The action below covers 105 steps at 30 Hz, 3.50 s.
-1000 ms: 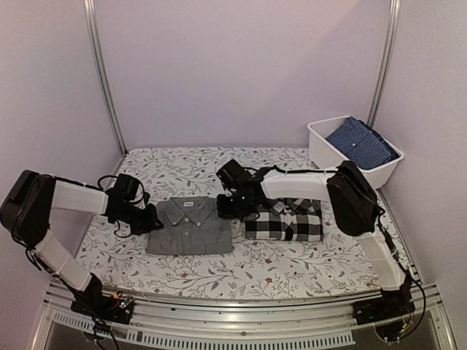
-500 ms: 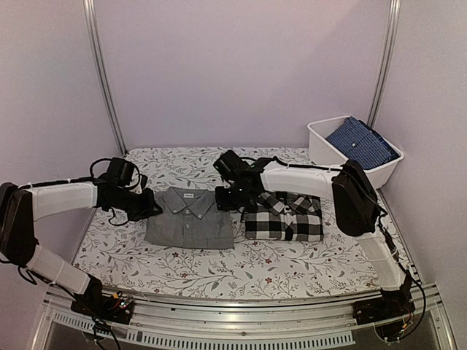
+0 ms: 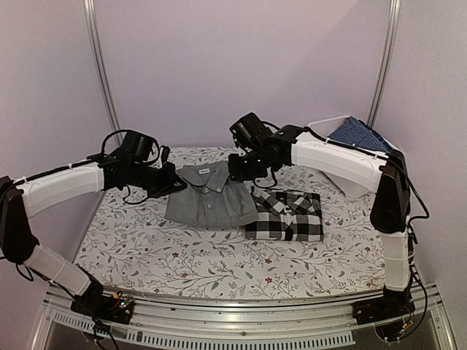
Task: Fold and stack the long sleeve shirts
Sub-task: Place the square-folded shirt on the square-folded shirt, then move the square-folded shirt to the corner of the board.
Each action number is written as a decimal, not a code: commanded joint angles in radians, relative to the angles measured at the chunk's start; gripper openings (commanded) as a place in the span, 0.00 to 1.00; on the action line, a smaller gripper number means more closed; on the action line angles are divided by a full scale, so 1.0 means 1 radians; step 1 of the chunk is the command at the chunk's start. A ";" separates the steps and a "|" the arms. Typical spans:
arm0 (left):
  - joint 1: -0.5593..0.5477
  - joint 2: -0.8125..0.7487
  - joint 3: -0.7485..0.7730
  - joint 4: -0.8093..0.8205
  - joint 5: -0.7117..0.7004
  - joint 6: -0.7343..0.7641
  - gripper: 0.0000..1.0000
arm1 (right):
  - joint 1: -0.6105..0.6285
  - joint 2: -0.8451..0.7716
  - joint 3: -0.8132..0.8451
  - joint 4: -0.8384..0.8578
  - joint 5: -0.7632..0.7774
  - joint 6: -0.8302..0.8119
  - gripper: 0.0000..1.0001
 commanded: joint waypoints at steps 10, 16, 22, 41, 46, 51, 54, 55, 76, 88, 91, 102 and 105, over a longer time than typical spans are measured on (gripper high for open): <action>-0.215 0.395 0.364 0.113 -0.003 -0.074 0.00 | -0.141 -0.353 -0.452 -0.018 0.167 0.010 0.00; -0.278 0.569 0.526 0.126 0.009 -0.091 0.00 | -0.220 -0.473 -0.629 0.023 0.157 0.017 0.00; -0.316 0.677 0.618 0.129 0.012 -0.111 0.00 | -0.310 -0.525 -0.728 0.063 0.128 -0.018 0.00; -0.341 0.768 0.547 0.185 -0.014 -0.149 0.00 | -0.408 -0.385 -0.809 0.149 0.152 -0.085 0.23; -0.341 0.768 0.531 0.174 -0.034 -0.163 0.06 | -0.410 -0.399 -0.767 0.084 0.223 -0.087 0.54; -0.342 0.731 0.517 0.176 -0.066 -0.158 0.33 | -0.408 -0.430 -0.701 0.015 0.268 -0.082 0.90; -0.339 0.700 0.521 0.153 -0.100 -0.134 0.45 | -0.398 -0.455 -0.658 -0.011 0.266 -0.084 0.99; -0.337 0.687 0.521 0.143 -0.115 -0.125 0.49 | -0.389 -0.463 -0.648 -0.012 0.257 -0.085 0.99; -0.163 0.178 0.074 0.118 -0.210 -0.067 1.00 | -0.168 -0.075 -0.274 0.305 -0.320 -0.111 0.99; -0.120 0.024 -0.018 0.075 -0.218 -0.044 1.00 | -0.171 0.226 -0.022 0.346 -0.461 -0.044 0.99; -0.116 0.023 -0.019 0.071 -0.214 -0.042 1.00 | -0.185 0.272 -0.002 0.356 -0.472 -0.010 0.99; -0.114 0.040 -0.016 0.087 -0.198 -0.044 1.00 | -0.227 0.332 -0.044 0.370 -0.412 0.115 0.99; -0.115 0.040 -0.016 0.088 -0.198 -0.044 1.00 | -0.232 0.320 -0.087 0.377 -0.391 0.128 0.99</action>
